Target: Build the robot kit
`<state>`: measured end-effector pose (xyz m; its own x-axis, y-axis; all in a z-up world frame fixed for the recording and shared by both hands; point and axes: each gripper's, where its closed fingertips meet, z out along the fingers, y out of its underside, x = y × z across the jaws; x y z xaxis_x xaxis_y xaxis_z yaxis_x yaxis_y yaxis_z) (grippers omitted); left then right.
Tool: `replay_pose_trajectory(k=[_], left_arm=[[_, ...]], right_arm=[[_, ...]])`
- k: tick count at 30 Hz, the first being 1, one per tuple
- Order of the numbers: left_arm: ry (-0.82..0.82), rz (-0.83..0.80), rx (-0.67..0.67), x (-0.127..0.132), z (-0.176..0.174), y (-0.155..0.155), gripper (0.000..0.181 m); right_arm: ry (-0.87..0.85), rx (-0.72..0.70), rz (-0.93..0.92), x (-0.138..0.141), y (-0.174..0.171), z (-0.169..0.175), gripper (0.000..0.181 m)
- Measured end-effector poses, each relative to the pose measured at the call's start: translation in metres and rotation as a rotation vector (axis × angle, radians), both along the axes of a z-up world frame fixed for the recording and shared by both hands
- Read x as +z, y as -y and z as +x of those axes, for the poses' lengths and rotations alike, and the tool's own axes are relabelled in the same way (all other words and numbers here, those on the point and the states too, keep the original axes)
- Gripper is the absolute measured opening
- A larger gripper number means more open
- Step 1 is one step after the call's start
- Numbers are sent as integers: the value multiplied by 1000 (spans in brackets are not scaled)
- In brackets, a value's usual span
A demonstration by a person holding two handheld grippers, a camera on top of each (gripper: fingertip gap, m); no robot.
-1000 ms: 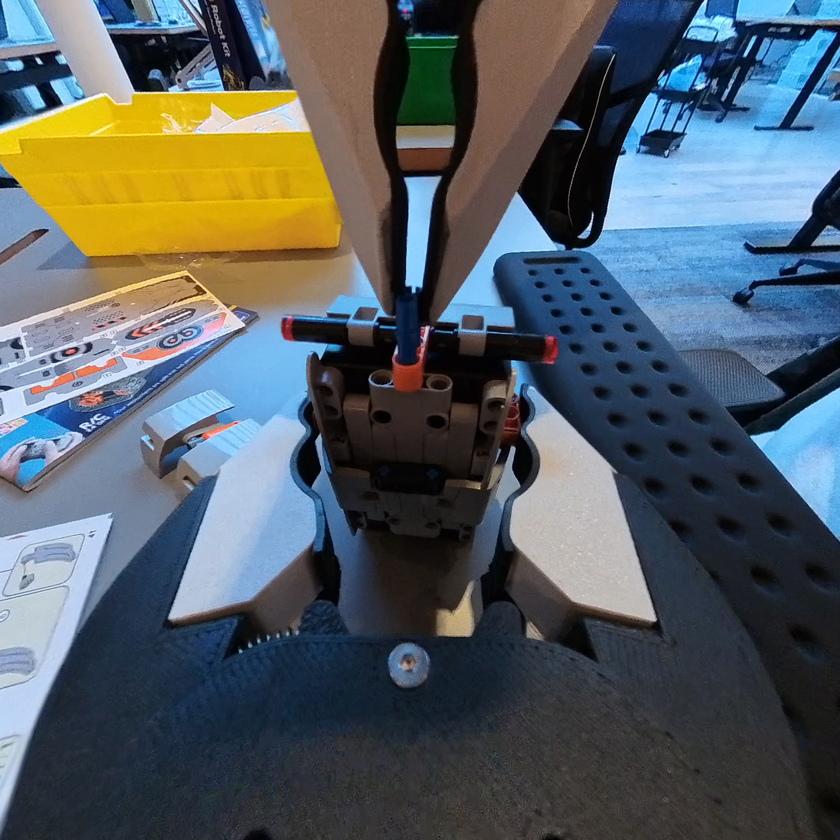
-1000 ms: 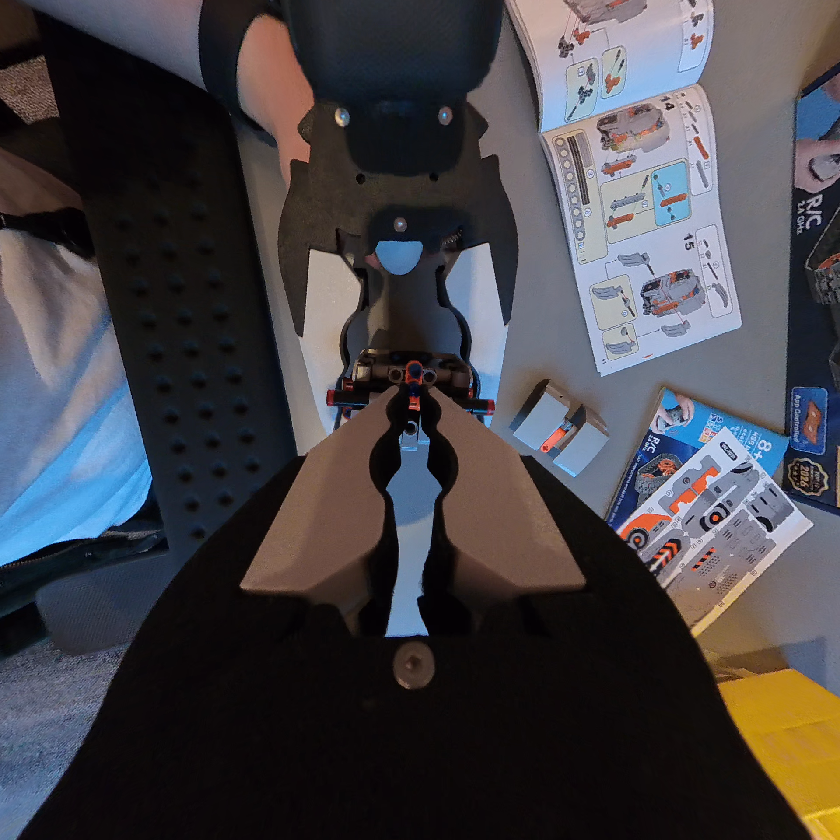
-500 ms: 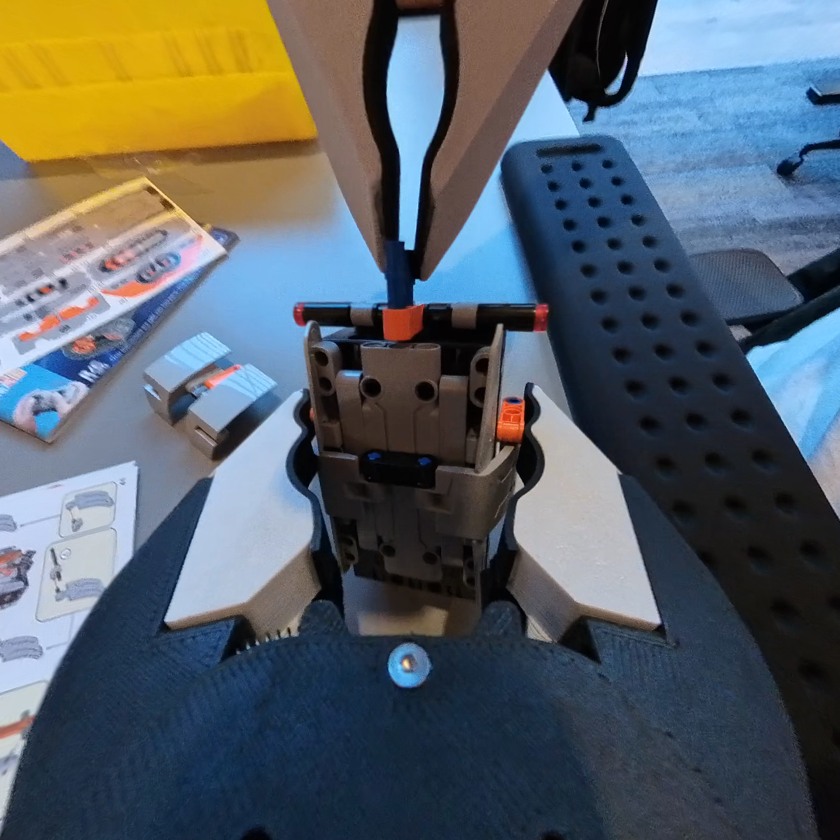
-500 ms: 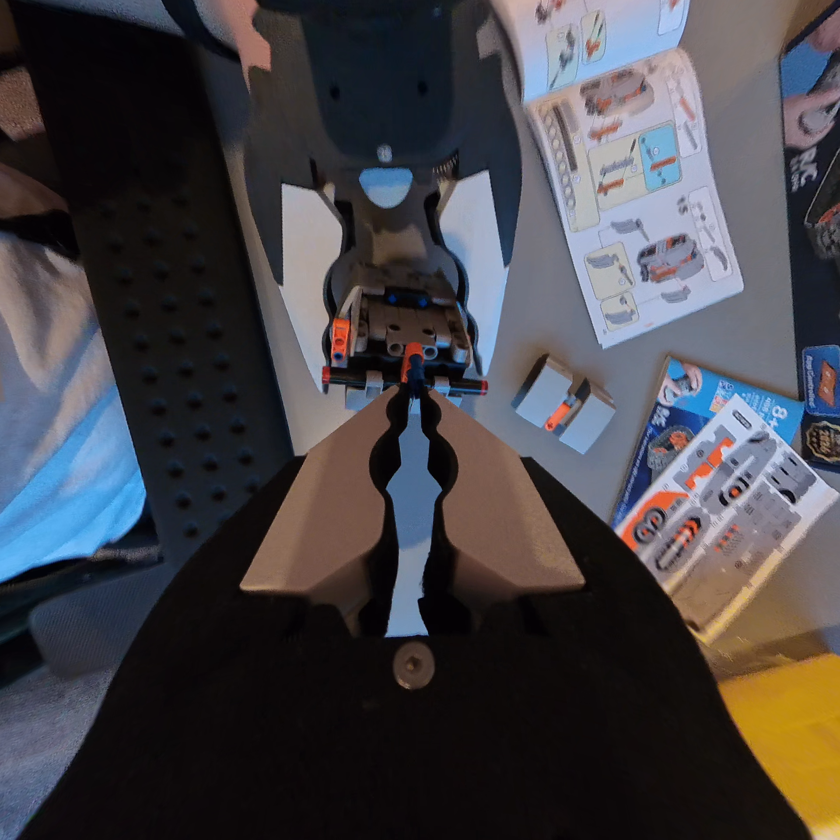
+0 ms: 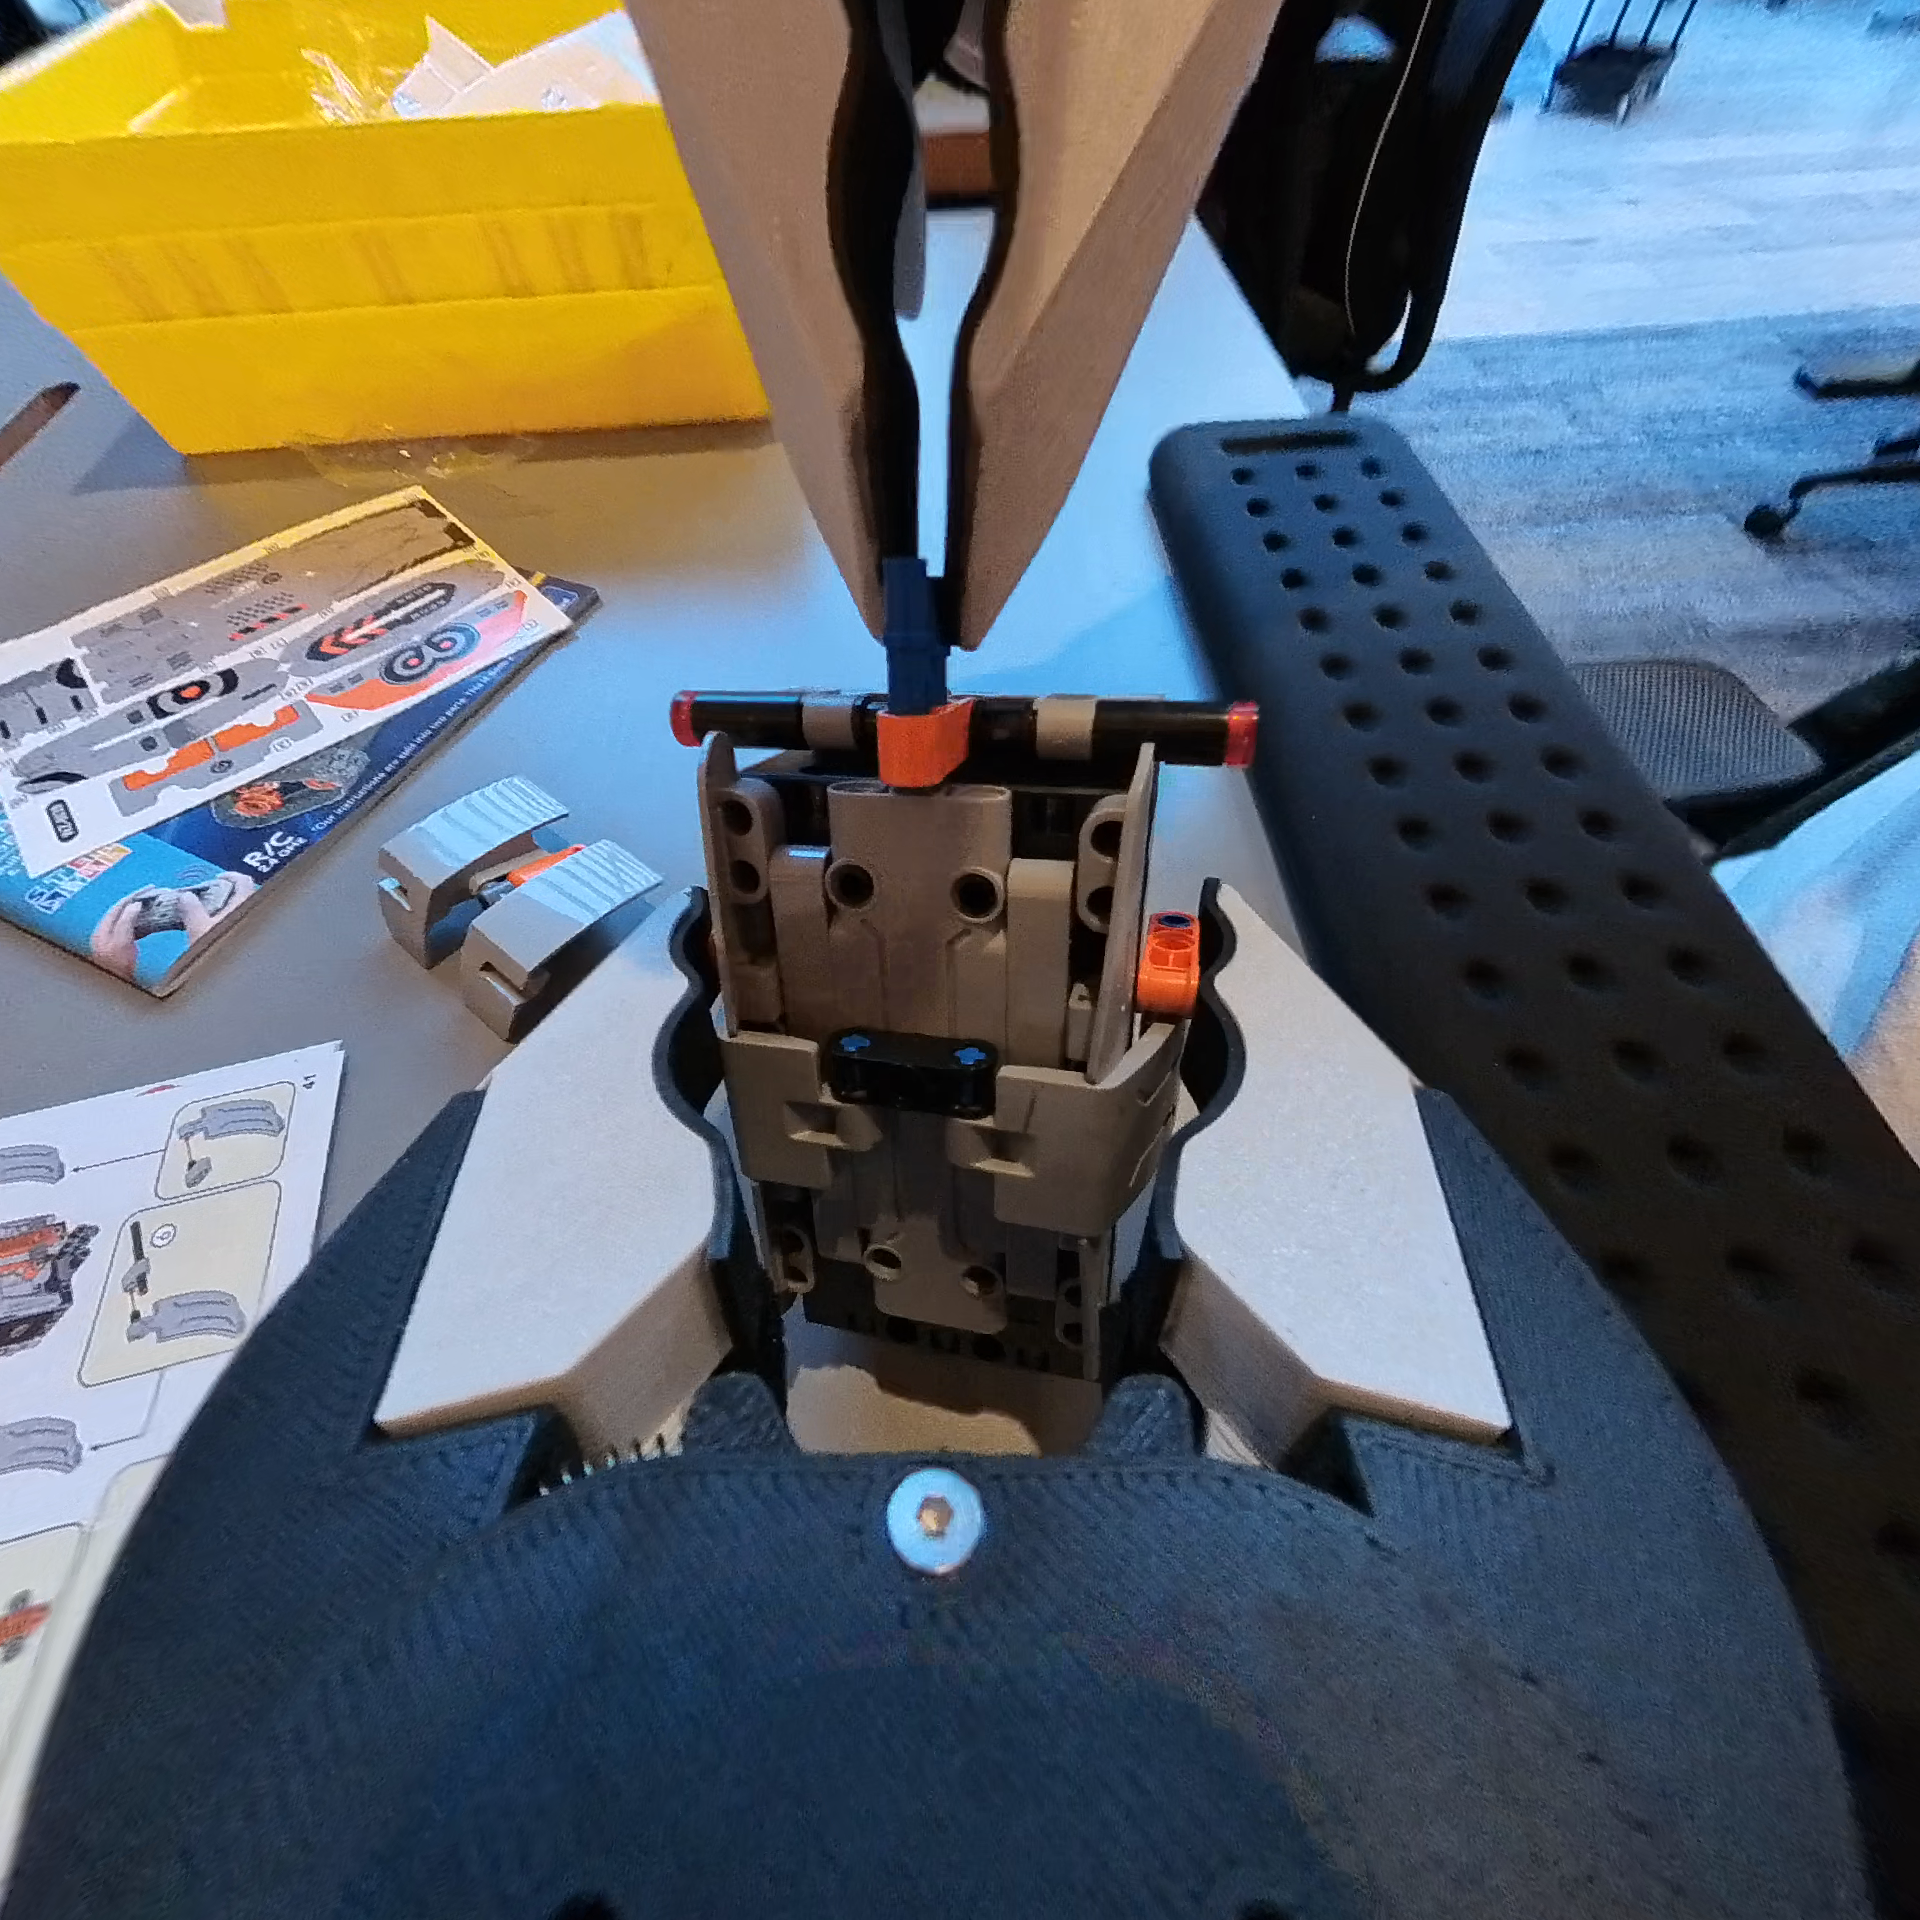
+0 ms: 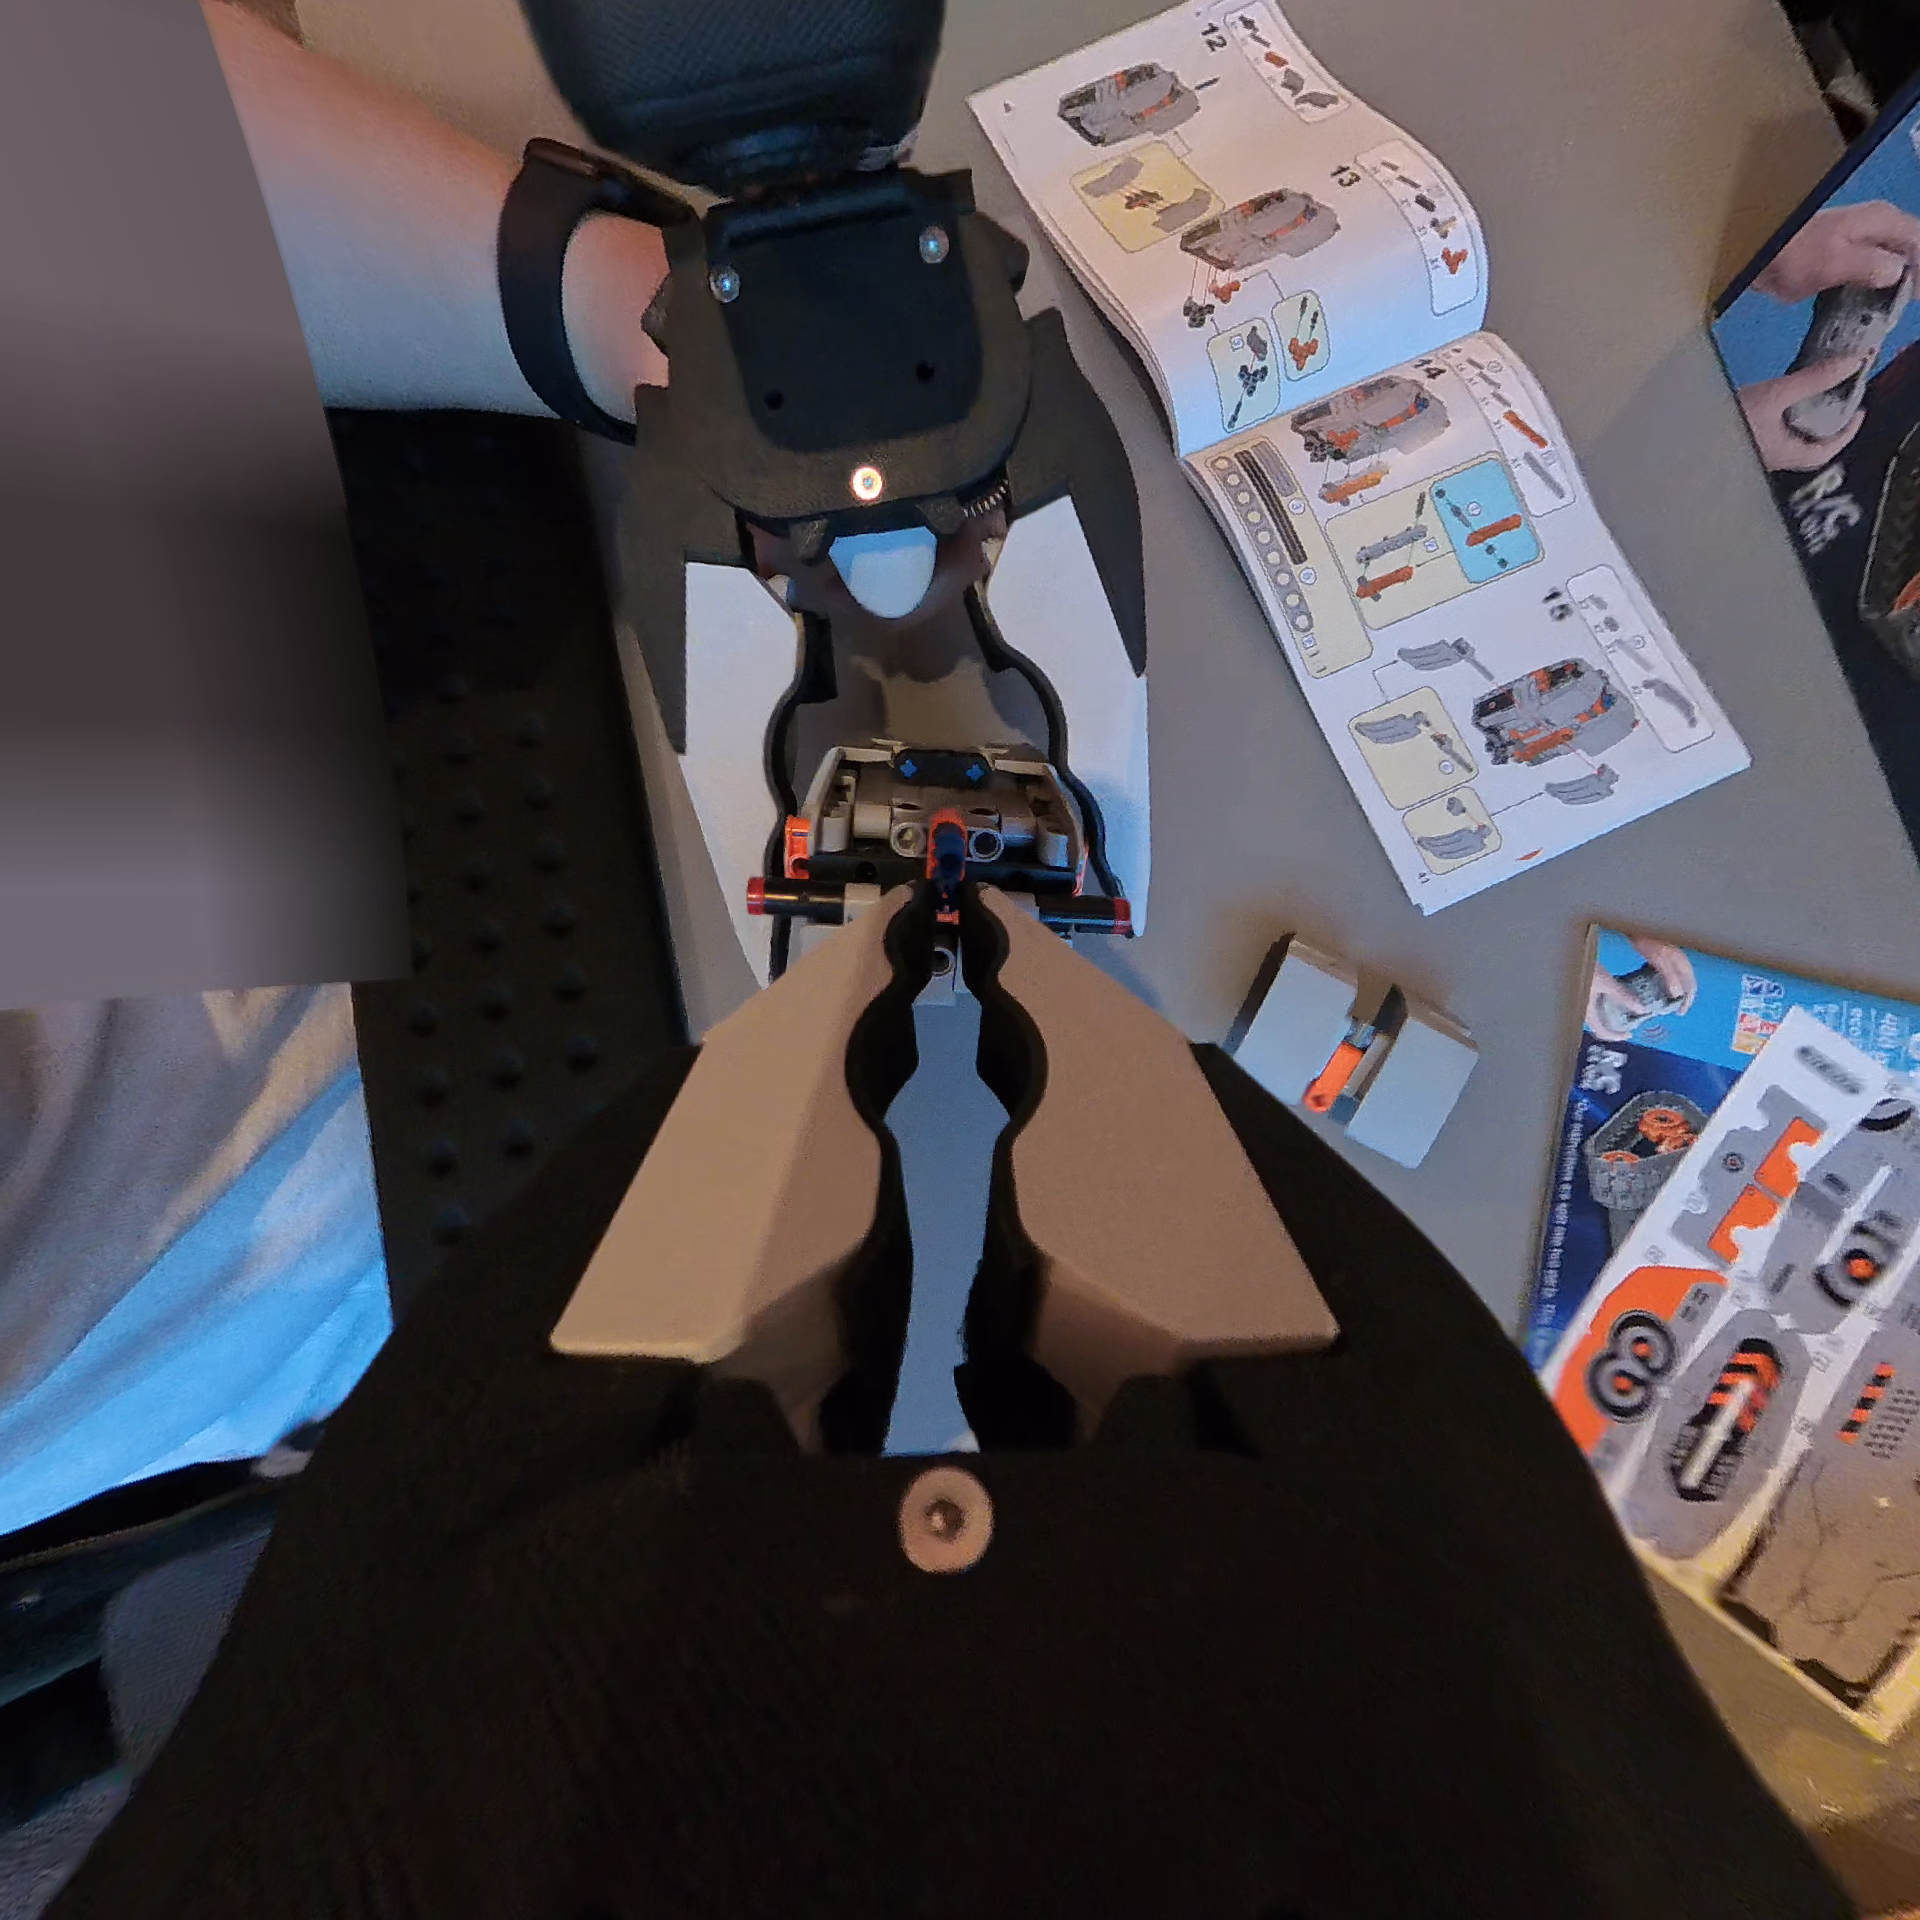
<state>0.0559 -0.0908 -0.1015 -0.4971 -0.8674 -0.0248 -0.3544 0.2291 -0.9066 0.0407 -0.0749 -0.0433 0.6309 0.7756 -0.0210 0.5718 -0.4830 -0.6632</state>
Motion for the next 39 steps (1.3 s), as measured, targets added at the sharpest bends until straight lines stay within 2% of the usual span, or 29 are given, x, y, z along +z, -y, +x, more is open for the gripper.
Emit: replay_pose_trajectory(k=[3, 10, 19, 29, 32, 35, 39], left_arm=[[34, -65, 14, 4, -2, -4, 90], [39, -264, 27, 10, 0, -15, 91], [35, -315, -14, 11, -4, -19, 91], [99, -237, 89, 16, -8, -27, 85], [150, -229, 149, 31, -10, -30, 88], [217, -124, 236, 45, -16, -31, 84], [219, 35, 349, 36, -17, -27, 72]], right_arm=[[52, 1, -5, 2, -8, -4, 4], [-38, -61, -185, 4, -28, -2, 3], [-98, -73, -235, 5, -36, -6, 3], [-188, -125, -206, 5, -34, -1, 3], [-184, -137, -197, 5, -36, -1, 3], [-187, -150, -193, 5, -38, -1, 3], [-203, -168, -203, 4, -38, 1, 3]])
